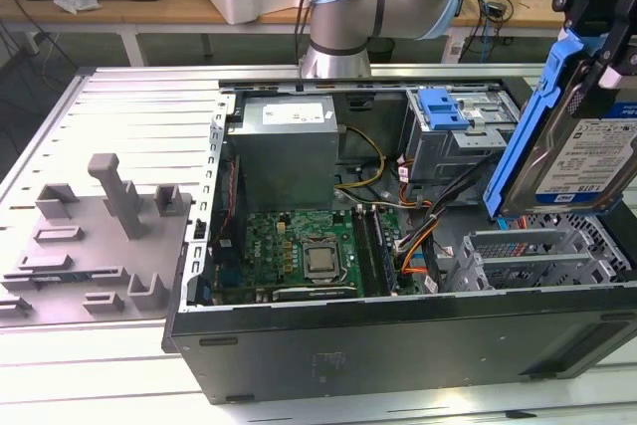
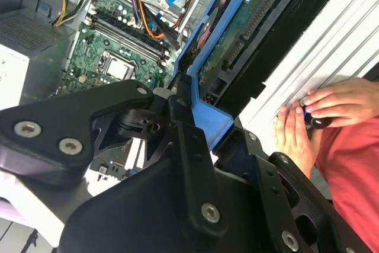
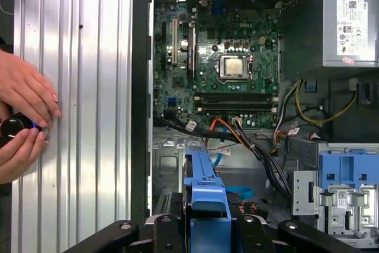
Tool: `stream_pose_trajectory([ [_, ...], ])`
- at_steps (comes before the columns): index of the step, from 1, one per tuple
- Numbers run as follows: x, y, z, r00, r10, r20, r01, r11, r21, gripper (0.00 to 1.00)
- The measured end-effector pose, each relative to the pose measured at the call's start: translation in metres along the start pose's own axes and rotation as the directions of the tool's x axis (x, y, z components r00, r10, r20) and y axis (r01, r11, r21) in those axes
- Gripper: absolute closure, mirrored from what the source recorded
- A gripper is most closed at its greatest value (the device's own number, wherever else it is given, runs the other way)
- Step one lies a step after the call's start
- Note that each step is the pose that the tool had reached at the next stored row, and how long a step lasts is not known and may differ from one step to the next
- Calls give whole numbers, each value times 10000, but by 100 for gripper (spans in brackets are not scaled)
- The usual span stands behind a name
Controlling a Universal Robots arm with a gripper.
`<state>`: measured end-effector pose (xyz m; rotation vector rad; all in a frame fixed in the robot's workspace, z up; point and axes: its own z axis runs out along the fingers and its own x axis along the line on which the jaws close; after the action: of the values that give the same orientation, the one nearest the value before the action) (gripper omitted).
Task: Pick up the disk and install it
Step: 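Insert the disk into the insertion slot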
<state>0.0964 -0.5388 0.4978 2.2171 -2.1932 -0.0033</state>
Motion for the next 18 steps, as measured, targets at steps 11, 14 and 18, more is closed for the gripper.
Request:
stream_pose_trajectory([
  [11, 12, -2, 8, 9997, 150, 206, -150, 9999, -2, 63],
  [14, 12, -2, 8, 9998, 48, 204, -48, 10000, -1, 63],
  [18, 12, -2, 9, 9998, -38, 203, 38, 10000, 1, 63],
])
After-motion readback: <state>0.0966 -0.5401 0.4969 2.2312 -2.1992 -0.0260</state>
